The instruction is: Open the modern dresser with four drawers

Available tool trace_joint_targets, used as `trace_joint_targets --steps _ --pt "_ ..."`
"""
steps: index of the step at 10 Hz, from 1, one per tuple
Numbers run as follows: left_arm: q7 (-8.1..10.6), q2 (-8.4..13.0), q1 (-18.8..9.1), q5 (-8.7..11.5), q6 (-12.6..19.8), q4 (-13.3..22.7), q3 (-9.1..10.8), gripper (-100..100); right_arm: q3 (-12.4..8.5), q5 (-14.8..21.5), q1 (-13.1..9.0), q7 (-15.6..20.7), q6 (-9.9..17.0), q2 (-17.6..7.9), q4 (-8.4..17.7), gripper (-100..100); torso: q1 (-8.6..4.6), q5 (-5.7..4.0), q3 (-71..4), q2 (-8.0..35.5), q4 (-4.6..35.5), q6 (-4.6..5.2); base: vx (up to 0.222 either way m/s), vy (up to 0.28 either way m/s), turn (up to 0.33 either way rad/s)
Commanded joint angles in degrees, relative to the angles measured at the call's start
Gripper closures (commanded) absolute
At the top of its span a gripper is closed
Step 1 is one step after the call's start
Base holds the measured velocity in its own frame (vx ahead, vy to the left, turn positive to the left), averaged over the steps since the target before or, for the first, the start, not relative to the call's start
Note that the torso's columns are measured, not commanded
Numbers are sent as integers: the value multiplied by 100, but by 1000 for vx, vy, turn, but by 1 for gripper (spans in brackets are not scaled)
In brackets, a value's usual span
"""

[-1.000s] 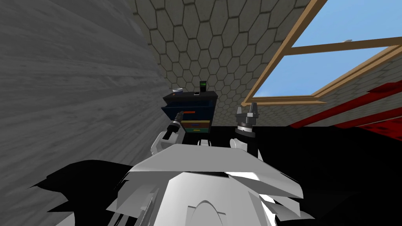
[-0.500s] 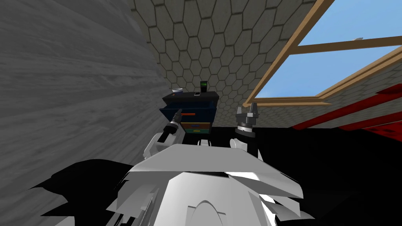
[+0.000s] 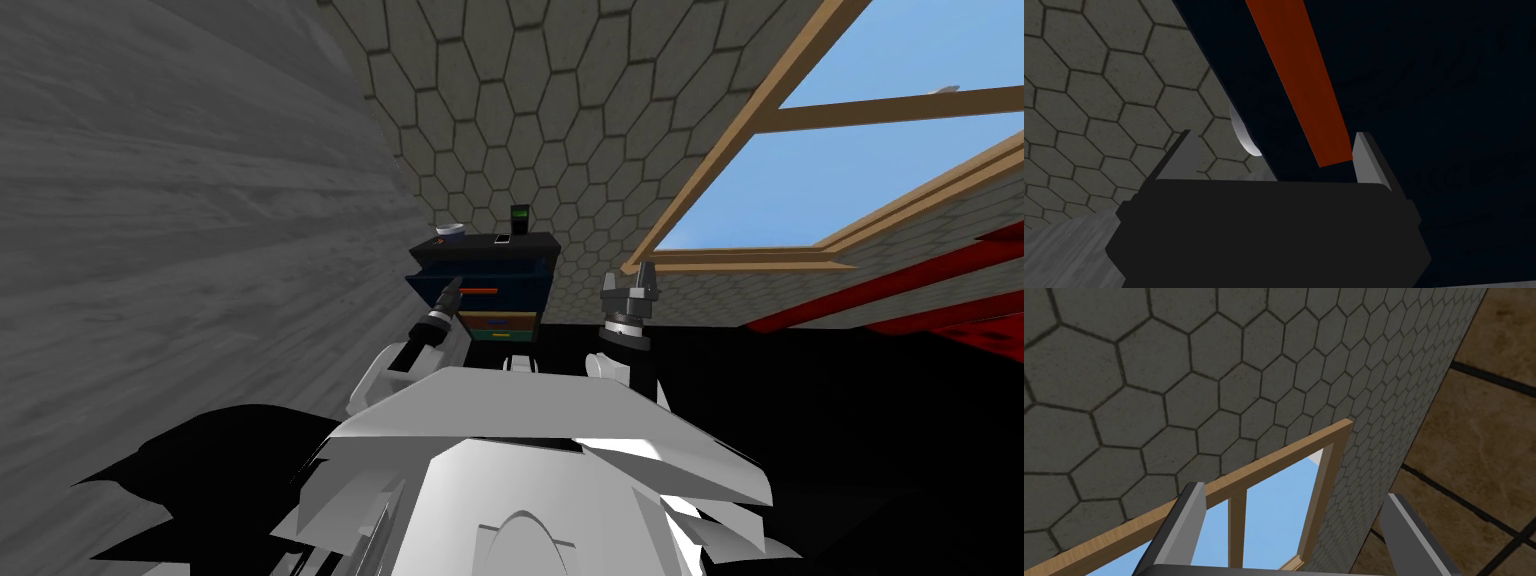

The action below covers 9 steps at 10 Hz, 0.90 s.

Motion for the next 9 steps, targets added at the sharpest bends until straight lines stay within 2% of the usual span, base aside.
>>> trace_joint_targets --steps 1,2,3,4,9 --pt "60 102 164 -4 187 -382 23 -100 0 0 0 0 0 0 0 0 -4 -7 2 7 11 -1 48 5 7" --pt "60 102 164 -4 187 -435 23 -100 0 0 0 0 0 0 0 0 -5 -11 5 14 18 -4 38 3 1" --pt "76 128 131 45 258 -303 10 -100 0 0 0 0 0 0 0 0 -5 -15 10 25 26 -6 20 1 -4" --pt "82 132 136 49 274 -300 7 0 0 0 0 0 0 0 0 0 -6 -5 16 26 12 -2 8 0 -3" --pt "86 132 166 57 309 -255 -11 0 0 0 -1 0 0 0 0 0 3 10 -10 -20 -19 6 0 0 0"
